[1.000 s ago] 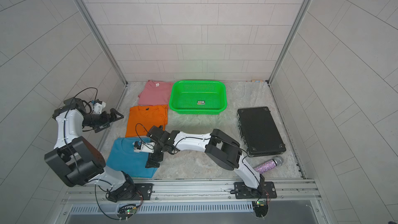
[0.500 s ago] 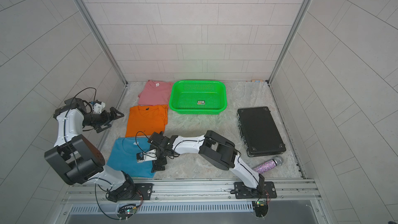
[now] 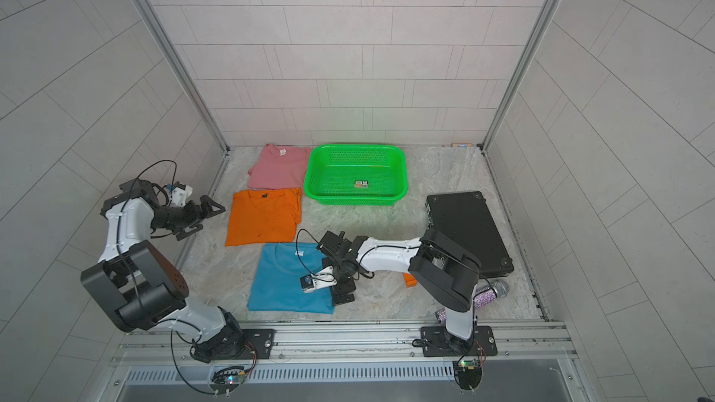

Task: Put the folded t-shirts into the basket
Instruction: Move the T-shirt to the center of the board.

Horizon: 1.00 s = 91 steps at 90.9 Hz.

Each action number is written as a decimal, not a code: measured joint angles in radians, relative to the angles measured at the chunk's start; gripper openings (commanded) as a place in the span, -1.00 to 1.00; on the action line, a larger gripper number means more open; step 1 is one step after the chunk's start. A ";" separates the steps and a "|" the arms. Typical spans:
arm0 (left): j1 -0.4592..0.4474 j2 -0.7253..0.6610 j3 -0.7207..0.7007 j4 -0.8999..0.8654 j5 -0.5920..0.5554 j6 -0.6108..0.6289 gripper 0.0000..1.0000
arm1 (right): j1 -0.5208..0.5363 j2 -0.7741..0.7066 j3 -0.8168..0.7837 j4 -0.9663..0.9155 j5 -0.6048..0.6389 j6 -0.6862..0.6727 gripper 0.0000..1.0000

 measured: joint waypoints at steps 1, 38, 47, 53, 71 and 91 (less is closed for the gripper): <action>-0.001 -0.002 -0.004 0.001 0.000 0.002 1.00 | 0.000 -0.005 -0.003 -0.007 0.003 0.000 1.00; -0.010 -0.103 -0.108 0.043 -0.014 0.133 1.00 | 0.055 -0.032 0.154 0.121 0.081 0.185 0.97; -0.010 -0.103 -0.109 0.043 -0.009 0.166 1.00 | 0.096 0.098 0.246 0.146 0.120 0.189 0.95; -0.010 -0.103 -0.108 0.042 -0.009 0.182 1.00 | 0.114 0.160 0.261 0.151 0.134 0.197 0.95; -0.012 -0.102 -0.086 0.041 -0.003 0.196 1.00 | 0.130 0.208 0.263 0.110 0.125 0.217 0.95; -0.037 -0.077 -0.071 0.030 0.002 0.191 1.00 | 0.078 0.171 0.253 -0.080 0.099 0.166 0.93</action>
